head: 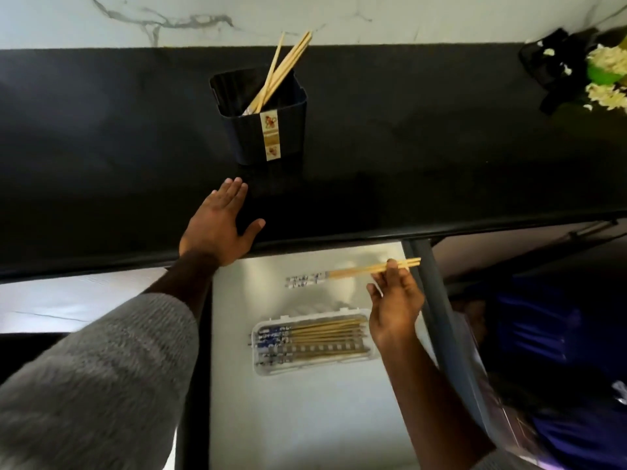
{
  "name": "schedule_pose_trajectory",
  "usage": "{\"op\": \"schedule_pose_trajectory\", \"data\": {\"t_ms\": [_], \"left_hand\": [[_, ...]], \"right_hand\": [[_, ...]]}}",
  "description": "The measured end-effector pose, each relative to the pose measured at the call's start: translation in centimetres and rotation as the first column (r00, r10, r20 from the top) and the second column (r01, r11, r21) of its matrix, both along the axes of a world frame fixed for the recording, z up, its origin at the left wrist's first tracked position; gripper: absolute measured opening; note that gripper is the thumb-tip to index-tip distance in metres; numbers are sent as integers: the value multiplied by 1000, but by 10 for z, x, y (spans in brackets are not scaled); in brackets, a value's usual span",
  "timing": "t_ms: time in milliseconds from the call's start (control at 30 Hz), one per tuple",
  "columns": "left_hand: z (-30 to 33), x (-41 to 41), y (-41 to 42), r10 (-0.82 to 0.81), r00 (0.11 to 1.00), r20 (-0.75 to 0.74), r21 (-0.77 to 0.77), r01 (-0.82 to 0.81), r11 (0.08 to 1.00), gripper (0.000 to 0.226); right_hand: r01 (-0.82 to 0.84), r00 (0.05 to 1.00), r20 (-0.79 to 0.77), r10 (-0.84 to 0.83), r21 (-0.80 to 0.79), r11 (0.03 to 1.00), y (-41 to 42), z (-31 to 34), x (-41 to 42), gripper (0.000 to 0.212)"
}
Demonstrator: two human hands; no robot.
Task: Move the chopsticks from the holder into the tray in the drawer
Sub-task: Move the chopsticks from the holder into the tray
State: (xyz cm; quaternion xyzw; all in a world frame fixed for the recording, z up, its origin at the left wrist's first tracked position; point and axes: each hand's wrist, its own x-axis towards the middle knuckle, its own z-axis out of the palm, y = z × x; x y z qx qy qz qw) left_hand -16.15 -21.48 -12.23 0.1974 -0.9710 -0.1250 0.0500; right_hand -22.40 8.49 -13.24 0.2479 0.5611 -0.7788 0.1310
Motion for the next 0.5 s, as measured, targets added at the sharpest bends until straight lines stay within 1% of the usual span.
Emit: {"op": "schedule_pose_trajectory", "data": {"t_ms": [133, 200, 300, 400, 500], "left_hand": [[-1, -1, 0, -6, 1000, -2, -11, 6, 1000, 79], [-2, 0, -2, -13, 1000, 6, -7, 13, 1000, 79], [-3, 0, -3, -17, 1000, 14, 0, 17, 1000, 80], [-3, 0, -3, -15, 1000, 20, -8, 16, 1000, 82], [-3, 0, -2, 1, 1000, 21, -14, -1, 1000, 80]], "right_hand": [[30, 996, 81, -38, 93, 995, 18, -36, 46, 21], [43, 988, 137, -69, 189, 981, 17, -49, 59, 17], [-21, 981, 185, -49, 359, 933, 13, -67, 72, 12], [-75, 969, 244, -32, 417, 906, 7, -77, 79, 13], [-56, 962, 266, -61, 414, 909, 3, -79, 80, 15]]}}
